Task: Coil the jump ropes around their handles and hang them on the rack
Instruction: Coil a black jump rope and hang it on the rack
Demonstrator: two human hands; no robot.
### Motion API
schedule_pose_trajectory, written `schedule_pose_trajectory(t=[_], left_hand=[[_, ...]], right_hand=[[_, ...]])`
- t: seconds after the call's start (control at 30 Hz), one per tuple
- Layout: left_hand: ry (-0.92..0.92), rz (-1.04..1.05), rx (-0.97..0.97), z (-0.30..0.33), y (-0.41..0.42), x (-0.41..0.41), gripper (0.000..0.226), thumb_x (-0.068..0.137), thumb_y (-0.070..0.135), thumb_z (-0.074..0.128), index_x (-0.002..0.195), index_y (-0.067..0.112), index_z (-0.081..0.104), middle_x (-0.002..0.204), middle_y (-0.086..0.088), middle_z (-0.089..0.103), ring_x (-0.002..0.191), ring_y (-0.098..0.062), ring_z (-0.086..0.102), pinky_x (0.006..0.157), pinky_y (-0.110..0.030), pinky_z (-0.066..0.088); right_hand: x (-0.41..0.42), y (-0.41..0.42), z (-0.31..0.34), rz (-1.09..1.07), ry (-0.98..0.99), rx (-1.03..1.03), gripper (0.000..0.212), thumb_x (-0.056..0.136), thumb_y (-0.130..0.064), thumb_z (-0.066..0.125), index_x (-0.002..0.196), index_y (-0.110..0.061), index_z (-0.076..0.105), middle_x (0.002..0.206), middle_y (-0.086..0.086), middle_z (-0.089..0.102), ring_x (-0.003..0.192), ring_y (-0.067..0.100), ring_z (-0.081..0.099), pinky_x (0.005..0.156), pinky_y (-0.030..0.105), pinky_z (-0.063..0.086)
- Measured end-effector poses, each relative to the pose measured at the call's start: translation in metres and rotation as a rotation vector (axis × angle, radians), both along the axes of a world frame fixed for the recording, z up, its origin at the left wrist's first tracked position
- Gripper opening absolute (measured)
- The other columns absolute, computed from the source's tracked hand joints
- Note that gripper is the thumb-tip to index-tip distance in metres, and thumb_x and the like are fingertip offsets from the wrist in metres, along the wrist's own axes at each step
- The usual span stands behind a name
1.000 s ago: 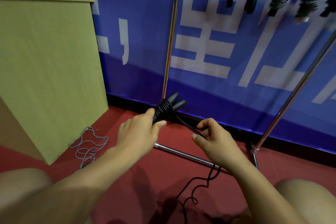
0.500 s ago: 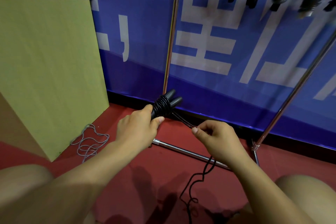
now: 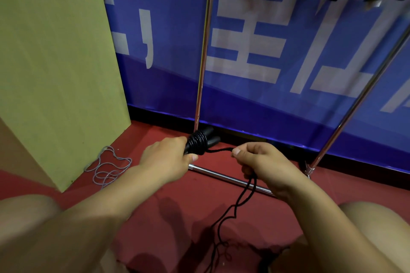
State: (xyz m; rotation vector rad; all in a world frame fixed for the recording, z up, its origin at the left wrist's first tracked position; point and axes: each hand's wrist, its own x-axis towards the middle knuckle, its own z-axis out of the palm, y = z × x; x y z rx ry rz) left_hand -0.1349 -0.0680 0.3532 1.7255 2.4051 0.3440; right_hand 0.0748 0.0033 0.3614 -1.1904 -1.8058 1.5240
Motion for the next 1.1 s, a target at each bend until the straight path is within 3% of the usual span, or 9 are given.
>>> schedule_pose_trajectory(t=[0.13, 0.27, 0.43, 0.57, 0.8, 0.97, 1.1], left_hand=[[-0.016, -0.246, -0.107, -0.008, -0.004, 0.006, 0.024, 0.092, 0.051, 0.061, 0.091, 0.029, 0.050, 0.086, 0.005, 0.057, 0.093, -0.028, 0.064, 0.068, -0.032, 0.039], [0.035, -0.415, -0.142, -0.010, -0.006, 0.013, 0.027, 0.092, 0.053, 0.060, 0.090, 0.028, 0.048, 0.076, 0.011, 0.050, 0.081, -0.022, 0.057, 0.064, -0.031, 0.034], [0.060, -0.506, -0.112, -0.006, -0.009, 0.013, 0.026, 0.093, 0.052, 0.060, 0.086, 0.032, 0.043, 0.070, 0.011, 0.048, 0.073, -0.018, 0.050, 0.061, -0.032, 0.032], [0.073, -0.556, -0.089, -0.007, -0.014, 0.015, 0.028, 0.094, 0.052, 0.059, 0.085, 0.034, 0.040, 0.066, 0.011, 0.045, 0.070, -0.018, 0.046, 0.063, -0.032, 0.031], [-0.036, -0.616, -0.062, -0.010, -0.012, 0.007, 0.027, 0.091, 0.048, 0.063, 0.087, 0.024, 0.053, 0.059, 0.008, 0.050, 0.059, -0.008, 0.049, 0.058, -0.031, 0.035], [-0.171, -0.678, -0.047, -0.013, -0.012, 0.010, 0.024, 0.091, 0.045, 0.066, 0.095, 0.021, 0.060, 0.064, 0.003, 0.054, 0.060, -0.011, 0.050, 0.059, -0.029, 0.041], [-0.153, -0.729, -0.038, -0.015, -0.012, 0.010, 0.026, 0.091, 0.044, 0.065, 0.098, 0.020, 0.060, 0.067, 0.006, 0.057, 0.062, -0.008, 0.051, 0.059, -0.030, 0.042]], right_hand=[[0.001, 0.002, 0.000, -0.014, 0.027, -0.025, 0.015, 0.097, -0.018, 0.060, 0.085, -0.010, 0.067, 0.069, 0.001, 0.048, 0.053, 0.011, 0.040, 0.063, 0.031, 0.039], [0.002, 0.003, -0.003, -0.028, -0.002, -0.039, 0.022, 0.100, -0.016, 0.054, 0.088, -0.003, 0.068, 0.068, 0.004, 0.049, 0.052, 0.011, 0.038, 0.056, 0.026, 0.038], [0.005, 0.005, -0.004, -0.053, -0.027, -0.043, 0.023, 0.100, -0.018, 0.054, 0.086, -0.004, 0.067, 0.062, -0.003, 0.054, 0.053, 0.010, 0.040, 0.058, 0.025, 0.039], [0.008, 0.005, -0.004, -0.026, -0.100, 0.080, 0.031, 0.099, -0.025, 0.057, 0.086, 0.002, 0.065, 0.065, -0.001, 0.058, 0.060, 0.013, 0.048, 0.063, 0.029, 0.042], [0.015, 0.007, 0.001, 0.071, -0.303, 0.336, 0.029, 0.098, -0.037, 0.057, 0.083, -0.014, 0.069, 0.068, -0.005, 0.059, 0.058, 0.005, 0.048, 0.066, 0.030, 0.044], [0.018, 0.008, 0.002, 0.077, -0.283, 0.343, 0.028, 0.093, -0.038, 0.064, 0.081, -0.013, 0.070, 0.069, -0.004, 0.059, 0.061, 0.006, 0.048, 0.064, 0.027, 0.043], [0.018, 0.006, 0.003, 0.111, -0.208, 0.279, 0.017, 0.091, -0.032, 0.068, 0.082, -0.017, 0.072, 0.067, -0.007, 0.060, 0.058, 0.004, 0.049, 0.058, 0.021, 0.043]])
